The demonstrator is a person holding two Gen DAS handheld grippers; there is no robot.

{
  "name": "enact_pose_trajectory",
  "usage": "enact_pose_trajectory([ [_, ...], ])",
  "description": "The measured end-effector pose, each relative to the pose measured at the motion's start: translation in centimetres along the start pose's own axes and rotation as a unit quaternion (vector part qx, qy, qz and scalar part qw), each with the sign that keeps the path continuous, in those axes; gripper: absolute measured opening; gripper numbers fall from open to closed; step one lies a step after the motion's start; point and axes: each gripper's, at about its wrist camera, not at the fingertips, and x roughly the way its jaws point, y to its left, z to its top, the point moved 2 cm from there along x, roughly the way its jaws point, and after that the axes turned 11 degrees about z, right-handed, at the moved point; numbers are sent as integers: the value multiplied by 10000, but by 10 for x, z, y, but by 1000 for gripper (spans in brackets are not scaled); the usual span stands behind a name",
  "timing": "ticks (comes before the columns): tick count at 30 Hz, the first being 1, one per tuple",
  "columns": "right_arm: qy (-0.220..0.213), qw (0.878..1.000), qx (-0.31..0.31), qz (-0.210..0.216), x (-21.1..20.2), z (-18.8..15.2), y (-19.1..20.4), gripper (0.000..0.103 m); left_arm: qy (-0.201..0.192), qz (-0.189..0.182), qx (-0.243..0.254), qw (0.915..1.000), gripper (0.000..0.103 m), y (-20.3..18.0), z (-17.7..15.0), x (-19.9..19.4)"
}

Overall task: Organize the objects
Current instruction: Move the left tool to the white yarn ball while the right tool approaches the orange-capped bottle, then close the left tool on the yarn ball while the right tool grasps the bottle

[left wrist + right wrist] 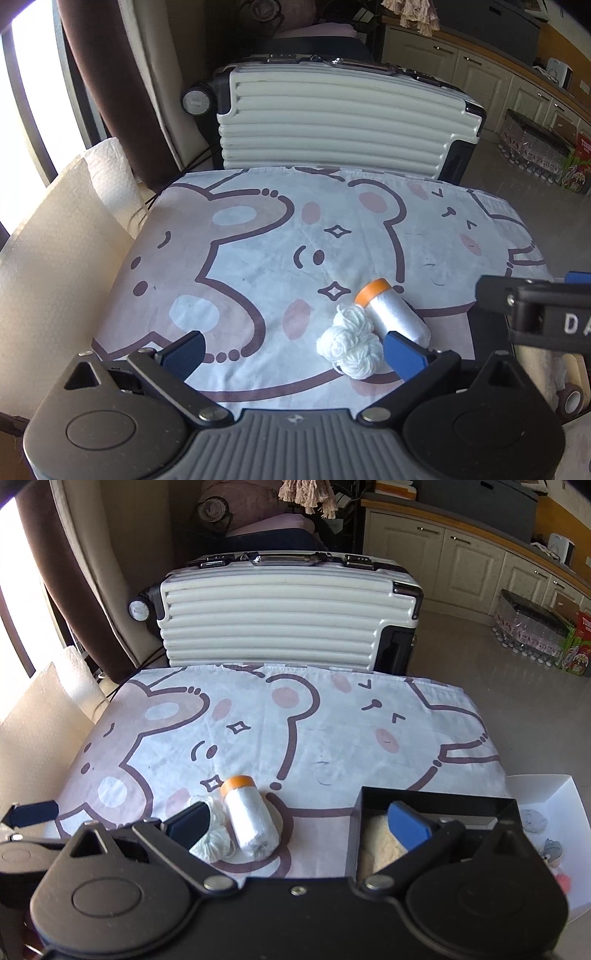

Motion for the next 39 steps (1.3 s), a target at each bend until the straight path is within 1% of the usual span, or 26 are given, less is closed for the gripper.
enact_pose_trajectory([
  [4, 66, 10000, 59, -45, 14, 8, -2, 103, 6, -184, 226, 9996, 93, -15, -1, 5],
  [6, 113, 9998, 141, -77, 23, 10, -6, 103, 3, -227, 401, 9989, 88, -23, -3, 11],
  [7, 140, 9997, 191, -58, 28, 11, -8, 98, -1, -244, 472, 9986, 87, -26, -4, 13],
  [8, 162, 9995, 256, 3, 32, 12, -10, 91, -4, -272, 549, 9981, 84, -29, -5, 17],
  [12, 330, 9975, 529, 335, 54, 8, -14, 82, 157, -362, 667, 9970, 76, -34, -8, 35],
  [14, 462, 9967, 466, 476, 65, 5, -13, 77, 283, -396, 656, 9967, 75, -35, -9, 46],
  [16, 531, 9959, 406, 604, 74, 1, -12, 74, 405, -416, 625, 9964, 73, -35, -10, 56],
  [17, 594, 9954, 410, 637, 80, -1, -13, 71, 458, -425, 605, 9962, 72, -35, -10, 61],
  [20, 726, 9938, 466, 708, 96, -3, -15, 62, 565, -475, 529, 9959, 71, -35, -9, 70],
  [24, 824, 9916, 405, 911, 111, -3, -14, 62, 689, -617, 381, 9950, 71, -35, -7, 79],
  [30, 1055, 9885, 322, 1035, 130, -7, -15, 61, 820, -742, 233, 9936, 71, -39, -5, 89],
  [32, 1170, 9869, 319, 1067, 136, -8, -15, 57, 878, -758, 213, 9930, 71, -40, -5, 92],
  [36, 1375, 9828, 279, 1199, 144, -11, -10, 57, 946, -775, 232, 9922, 71, -41, -6, 98],
  [37, 1403, 9825, 259, 1200, 146, -11, -9, 56, 951, -782, 227, 9921, 71, -41, -6, 99],
  [39, 1449, 9809, 324, 1256, 148, -9, -7, 45, 981, -818, 195, 9916, 72, -40, -6, 100],
])
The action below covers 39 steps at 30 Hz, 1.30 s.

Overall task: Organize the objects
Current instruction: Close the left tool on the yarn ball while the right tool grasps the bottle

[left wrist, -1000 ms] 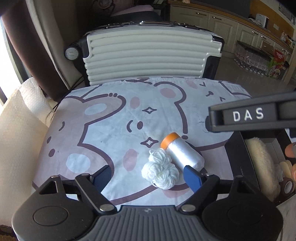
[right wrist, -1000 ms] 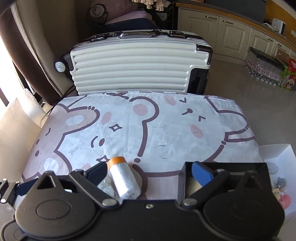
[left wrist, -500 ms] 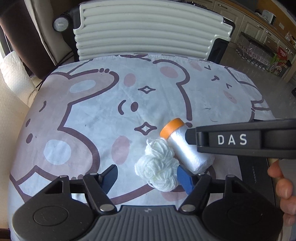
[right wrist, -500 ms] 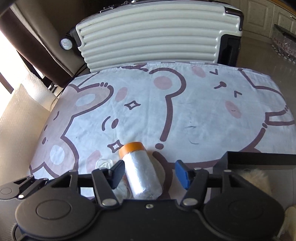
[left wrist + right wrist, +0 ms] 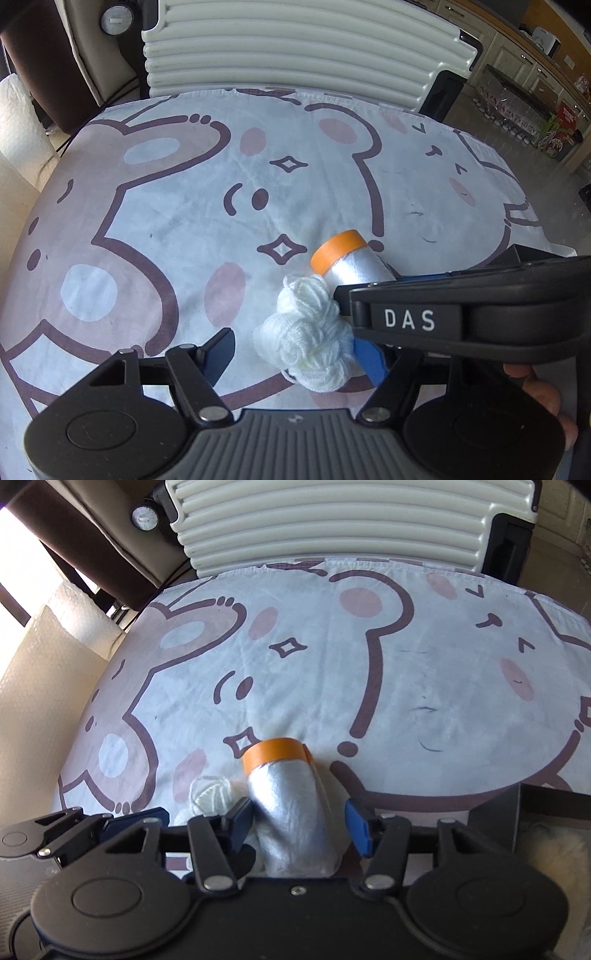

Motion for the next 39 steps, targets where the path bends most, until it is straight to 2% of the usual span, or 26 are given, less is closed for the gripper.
enact_pose_trajectory([
  [4, -2, 9997, 219, -97, -1, 5, -1, 42, 99, -83, -105, 9999, 72, 1, 1, 3],
  [10, -251, 9983, 487, -181, -14, 12, -6, 42, 398, -234, -586, 9972, 70, 5, 2, 10],
  [14, -350, 9980, 496, -153, -19, 15, -5, 42, 652, -399, -1079, 9912, 63, 7, 1, 15],
  [17, -336, 9982, 462, -174, -18, 14, -4, 42, 703, -407, -1399, 9868, 63, 9, 1, 17],
  [20, -369, 9982, 429, -189, -20, 14, -4, 42, 728, -421, -1636, 9829, 55, 12, 2, 18],
  [27, -373, 9983, 393, -231, -24, 12, -4, 42, 812, -430, -1563, 9834, 43, 12, 1, 14],
  [39, -489, 9980, 261, -321, -46, 4, 13, 42, 563, -199, -1742, 9829, 41, 32, 2, -21],
])
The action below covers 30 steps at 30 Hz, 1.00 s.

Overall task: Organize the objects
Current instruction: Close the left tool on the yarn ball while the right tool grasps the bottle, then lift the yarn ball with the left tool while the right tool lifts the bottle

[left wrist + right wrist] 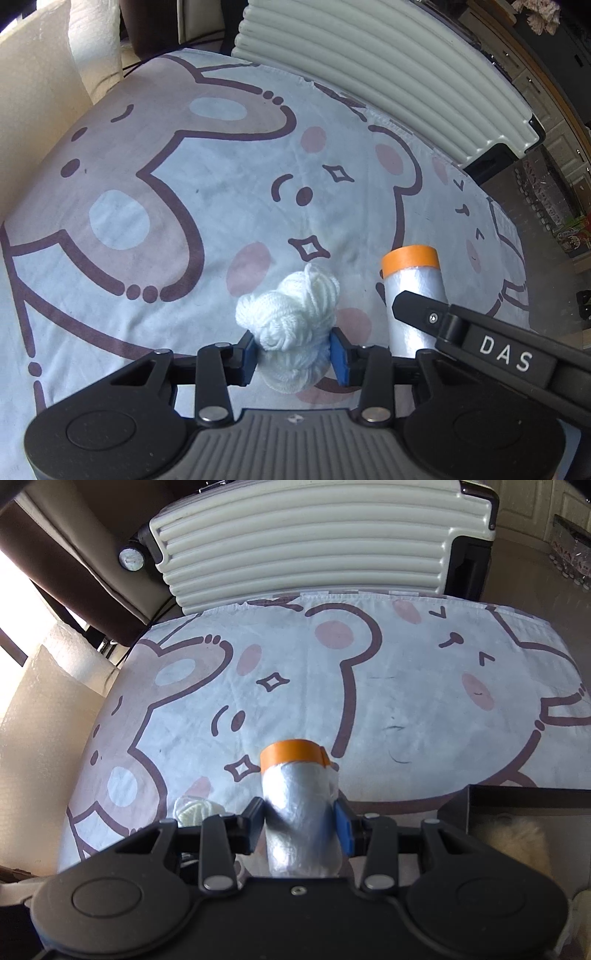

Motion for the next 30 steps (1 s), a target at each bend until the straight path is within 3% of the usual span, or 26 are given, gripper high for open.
enact_pose_trajectory([
  [13, -306, 9994, -168, 13, -54, -14, 24, 42, -620, 403, 253, 9969, 41, 11, -10, -59],
  [30, -737, 9963, -420, -157, -132, -46, 38, 42, -1376, 720, 750, 9850, 41, 2, -39, -133],
])
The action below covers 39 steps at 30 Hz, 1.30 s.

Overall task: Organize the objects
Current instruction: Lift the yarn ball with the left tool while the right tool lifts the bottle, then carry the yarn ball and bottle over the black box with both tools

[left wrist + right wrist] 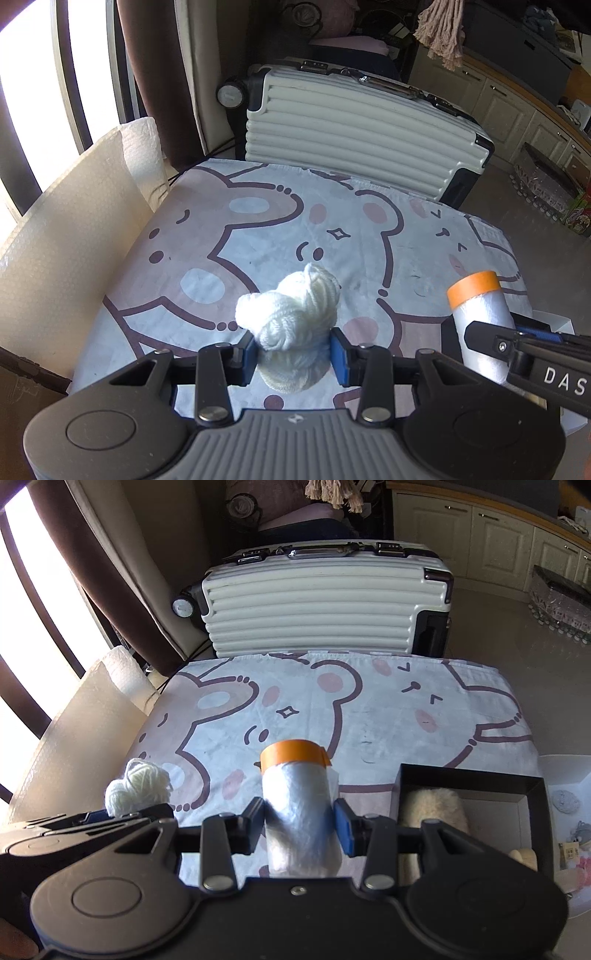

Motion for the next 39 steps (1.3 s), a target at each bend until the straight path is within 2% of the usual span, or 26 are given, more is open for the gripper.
enact_pose_trajectory([
  [17, -345, 9988, 212, -278, -63, -19, -28, 42, -399, -178, 381, 9983, 41, -25, -9, -50],
  [32, -603, 9962, 540, -332, -86, -20, -65, 42, -431, -414, 581, 9965, 41, -56, -13, -51],
  [39, -778, 9924, 812, -503, -94, -21, -93, 42, -408, -707, 667, 9944, 41, -80, -12, -46],
])
